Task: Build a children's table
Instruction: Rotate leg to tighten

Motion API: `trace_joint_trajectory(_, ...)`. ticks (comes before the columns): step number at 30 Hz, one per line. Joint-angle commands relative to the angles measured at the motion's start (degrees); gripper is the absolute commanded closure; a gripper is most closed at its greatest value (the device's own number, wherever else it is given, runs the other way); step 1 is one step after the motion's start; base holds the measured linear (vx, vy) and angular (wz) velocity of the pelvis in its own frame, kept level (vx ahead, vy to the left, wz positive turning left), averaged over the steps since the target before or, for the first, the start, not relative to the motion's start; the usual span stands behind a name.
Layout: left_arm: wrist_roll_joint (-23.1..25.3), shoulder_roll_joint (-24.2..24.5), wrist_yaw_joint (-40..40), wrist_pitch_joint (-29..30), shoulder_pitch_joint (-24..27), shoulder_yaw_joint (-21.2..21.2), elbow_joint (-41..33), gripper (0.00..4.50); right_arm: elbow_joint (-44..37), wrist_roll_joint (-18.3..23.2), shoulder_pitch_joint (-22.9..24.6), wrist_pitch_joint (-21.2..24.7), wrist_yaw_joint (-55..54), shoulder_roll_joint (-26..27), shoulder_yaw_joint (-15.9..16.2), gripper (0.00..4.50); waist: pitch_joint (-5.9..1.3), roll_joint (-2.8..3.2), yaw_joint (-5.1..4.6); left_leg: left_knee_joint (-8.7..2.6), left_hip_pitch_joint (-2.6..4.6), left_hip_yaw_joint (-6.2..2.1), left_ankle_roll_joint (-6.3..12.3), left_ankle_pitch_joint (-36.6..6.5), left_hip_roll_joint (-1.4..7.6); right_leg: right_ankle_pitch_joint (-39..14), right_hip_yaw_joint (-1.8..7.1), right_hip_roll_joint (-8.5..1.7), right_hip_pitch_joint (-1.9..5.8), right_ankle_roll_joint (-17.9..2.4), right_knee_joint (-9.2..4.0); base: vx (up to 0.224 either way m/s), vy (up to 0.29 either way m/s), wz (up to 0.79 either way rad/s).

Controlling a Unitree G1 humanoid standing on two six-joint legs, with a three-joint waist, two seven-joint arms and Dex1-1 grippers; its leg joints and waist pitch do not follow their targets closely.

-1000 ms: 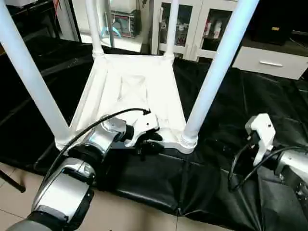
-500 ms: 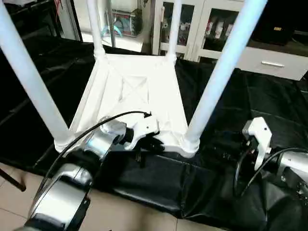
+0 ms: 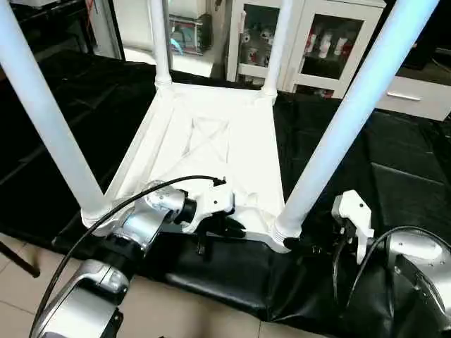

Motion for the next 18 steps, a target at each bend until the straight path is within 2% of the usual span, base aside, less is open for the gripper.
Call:
trace_joint_trajectory(1,1.14,-0.33,-2.75,0.65,2.32,-4.17,0.43,4.48,1.17,-0.59,-0.80,-1.22,1.44,-0.79,0.64,0.79,-2.76,-0.97,-0.19,-4.25,-0.04,0.18,4.23,-13.22,1.25,-14.83,1.44,-2.06,2.20,-12.64,-3.32,0.000,0.000,0.00)
trace_joint_trajectory(5,1.40,-0.15,-3.09,0.93,2.33,-4.46,0.17,4.48,3.28,-1.59,-1.88,-2.37,2.37,-0.47,1.53,0.79,-2.79,-0.99,-0.21,-4.18,-0.05,0.20,4.65,-12.48,1.22,-13.31,1.38,-1.99,2.32,-13.41,-3.14,0.000,0.000,0.00)
trace_joint_trajectory(6,1.46,-0.11,-3.32,0.95,2.32,-4.55,0.13,4.48,3.98,-1.98,-2.21,-2.84,2.78,-0.39,1.98,0.79,-2.77,-1.04,-0.26,-4.15,-0.10,0.23,4.67,-12.69,1.18,-13.58,1.37,-1.97,2.32,-13.44,-3.17,0.000,0.000,0.00)
trace_joint_trajectory(7,1.52,-0.08,-3.41,1.02,2.32,-4.63,0.03,4.48,4.69,-2.27,-2.57,-3.27,3.12,-0.24,2.29,0.79,-2.78,-0.78,-0.23,-4.19,-0.01,0.19,4.46,-13.09,1.19,-14.21,1.36,-2.05,2.31,-13.49,-3.21,0.000,0.000,0.00)
trace_joint_trajectory(8,1.57,-0.04,-3.45,1.06,2.34,-4.70,-0.06,4.48,5.16,-2.25,-2.84,-3.45,3.70,-0.13,2.54,0.79,-2.73,-0.93,-0.24,-4.21,0.01,0.22,4.30,-13.43,1.21,-14.64,1.40,-2.00,2.30,-13.26,-3.32,0.000,0.000,0.00)
trace_joint_trajectory(10,1.63,0.09,-3.34,1.29,2.32,-4.92,-0.25,4.48,6.39,-2.05,-3.65,-3.85,5.14,0.11,3.07,0.79,-2.82,-0.85,-0.31,-4.21,0.01,0.16,4.29,-13.74,1.24,-14.51,1.36,-2.04,2.33,-13.40,-3.25,0.000,0.000,0.00)
trace_joint_trajectory(12,1.67,0.13,-3.24,1.30,2.24,-5.03,-0.22,4.50,7.00,-2.13,-4.03,-4.14,5.31,0.28,3.16,1.09,-2.85,-0.85,-0.28,-4.22,0.00,0.15,4.32,-13.21,1.25,-13.46,1.36,-1.98,2.37,-13.76,-3.14,0.000,0.000,0.00)
trace_joint_trajectory(18,1.72,0.19,-3.29,1.34,1.91,-5.15,0.15,4.50,9.86,-1.38,-5.63,-4.82,6.29,2.06,3.13,1.57,-2.90,-0.85,-0.28,-4.21,0.00,0.17,4.38,-12.83,1.23,-12.31,1.36,-1.96,2.49,-14.43,-2.99,0.000,0.000,0.00)
